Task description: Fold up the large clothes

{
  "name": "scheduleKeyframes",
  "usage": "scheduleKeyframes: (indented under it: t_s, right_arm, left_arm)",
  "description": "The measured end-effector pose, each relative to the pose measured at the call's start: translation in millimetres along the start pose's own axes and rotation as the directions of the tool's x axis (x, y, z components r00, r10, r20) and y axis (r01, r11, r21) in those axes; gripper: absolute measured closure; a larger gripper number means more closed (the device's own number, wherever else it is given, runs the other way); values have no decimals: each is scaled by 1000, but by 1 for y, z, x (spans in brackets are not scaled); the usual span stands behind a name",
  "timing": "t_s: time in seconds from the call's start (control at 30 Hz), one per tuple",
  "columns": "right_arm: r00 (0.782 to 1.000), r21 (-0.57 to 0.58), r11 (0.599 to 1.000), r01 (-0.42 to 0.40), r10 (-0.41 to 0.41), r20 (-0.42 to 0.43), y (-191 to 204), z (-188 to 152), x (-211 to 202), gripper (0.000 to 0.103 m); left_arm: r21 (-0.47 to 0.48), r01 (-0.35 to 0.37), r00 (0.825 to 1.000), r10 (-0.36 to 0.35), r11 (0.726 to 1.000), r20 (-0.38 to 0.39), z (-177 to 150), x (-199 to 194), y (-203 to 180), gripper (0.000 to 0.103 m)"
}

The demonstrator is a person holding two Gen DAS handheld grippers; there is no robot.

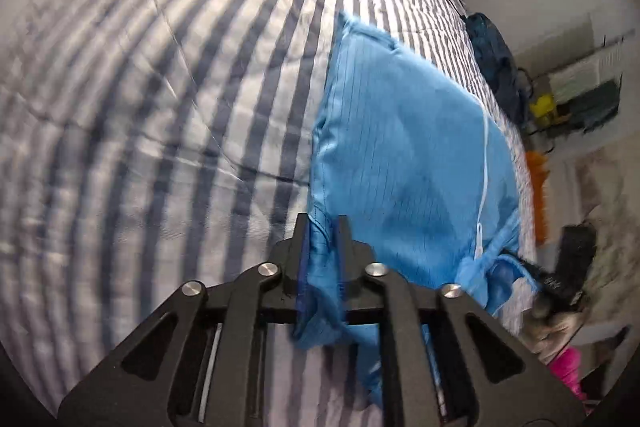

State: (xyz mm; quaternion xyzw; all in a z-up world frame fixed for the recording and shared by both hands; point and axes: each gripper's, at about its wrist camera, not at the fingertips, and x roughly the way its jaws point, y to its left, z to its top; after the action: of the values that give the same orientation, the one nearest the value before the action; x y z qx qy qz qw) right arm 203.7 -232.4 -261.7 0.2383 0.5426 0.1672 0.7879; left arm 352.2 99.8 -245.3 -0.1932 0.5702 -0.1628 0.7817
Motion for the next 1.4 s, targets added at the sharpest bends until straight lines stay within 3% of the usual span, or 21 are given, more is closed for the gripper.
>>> scheduleKeyframes:
  t_s: [0.07,0.1,0.2,0.27,0.43,0.57,0.7,0.8,0.87,0.93,1.03,1.23,1.27,1.3,1.33,1.4]
  right_arm:
    - [999,-45,998,46,-46,8,8,1,-17,76]
    - [998,-60,997,57,-56,23,12,2,-28,73]
    - [991,-117,989,95,-83,109,25,5,-68,73]
    - [976,-179,975,130,-94,195,40,11,-88,72]
    - [968,-258,960,114,-48,247,75,47,-57,70]
    - [990,-324,946,-1,47,134,97,47,-40,75]
    - [991,-462,881,-97,126,33,111,20,-36,70]
    - [998,-527,848,-67,66,-21,113,2,-19,57]
    - [998,-557,829,-57,26,-64,111,-4,-3,57]
    - [996,-570,821,-48,-1,-86,113,-3,11,58]
    - [995,-538,840,-68,14,-104,112,5,18,62]
    - [985,-407,899,-160,116,-130,102,30,30,65]
    - [982,-381,908,-174,129,-140,99,33,35,67]
    - [980,-366,913,-181,135,-146,98,33,37,67]
    - [976,-336,921,-198,152,-157,93,35,41,71]
    - [964,-285,928,-240,193,-184,87,36,45,82]
  left_arm:
    - [2,-33,999,33,999,33,1,-19,-3,73]
    - [4,-32,997,32,999,66,2,-32,-3,72]
    - [13,-14,988,12,1000,153,8,-56,-12,72]
    - [68,-2,979,-12,998,204,20,-61,-35,72]
    - [159,54,983,-80,986,164,43,-28,-84,72]
    - [255,106,983,-139,961,116,18,-29,-102,72]
    - [218,192,980,-197,957,4,-16,-14,-98,72]
    - [164,257,966,-247,952,-78,-62,3,-92,72]
    - [138,314,946,-297,939,-131,-86,18,-97,72]
    - [145,334,938,-313,931,-152,-103,24,-111,72]
    - [139,372,924,-352,918,-152,-117,31,-128,72]
    - [108,349,934,-335,931,-125,-118,56,-142,72]
    - [116,348,934,-334,930,-124,-120,58,-143,76]
    - [121,350,934,-336,929,-121,-120,60,-143,96]
    - [121,354,932,-340,927,-124,-122,61,-144,103]
    - [128,365,929,-352,922,-112,-121,58,-138,103]
